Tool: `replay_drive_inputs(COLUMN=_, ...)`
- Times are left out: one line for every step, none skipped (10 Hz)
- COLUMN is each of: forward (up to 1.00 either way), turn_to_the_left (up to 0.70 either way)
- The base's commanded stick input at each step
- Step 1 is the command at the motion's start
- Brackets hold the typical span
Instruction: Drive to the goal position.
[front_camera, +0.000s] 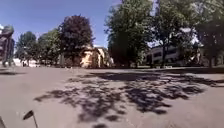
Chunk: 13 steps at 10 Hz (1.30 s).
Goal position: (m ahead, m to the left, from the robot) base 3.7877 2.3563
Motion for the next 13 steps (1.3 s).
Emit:
replay_drive_inputs(forward=0.7, turn_to_the_left=0.0)
replay_drive_inputs(forward=0.7, turn_to_the_left=0.0)
replay_drive_inputs(forward=0.7, turn_to_the_left=0.0)
replay_drive_inputs(forward=0.7, turn_to_the_left=0.0)
replay_drive_inputs(forward=0.7, turn_to_the_left=0.0)
replay_drive_inputs(forward=0.7, turn_to_the_left=0.0)
replay_drive_inputs(forward=0.7, turn_to_the_left=0.0)
replay_drive_inputs(forward=0.7, turn_to_the_left=0.0)
replay_drive_inputs(forward=0.7, turn_to_the_left=0.0)
replay_drive_inputs(forward=0.7, turn_to_the_left=0.0)
replay_drive_inputs(forward=0.7, turn_to_the_left=0.0)
replay_drive_inputs(forward=0.7, turn_to_the_left=0.0)
replay_drive_inputs(forward=0.7, turn_to_the_left=0.06)
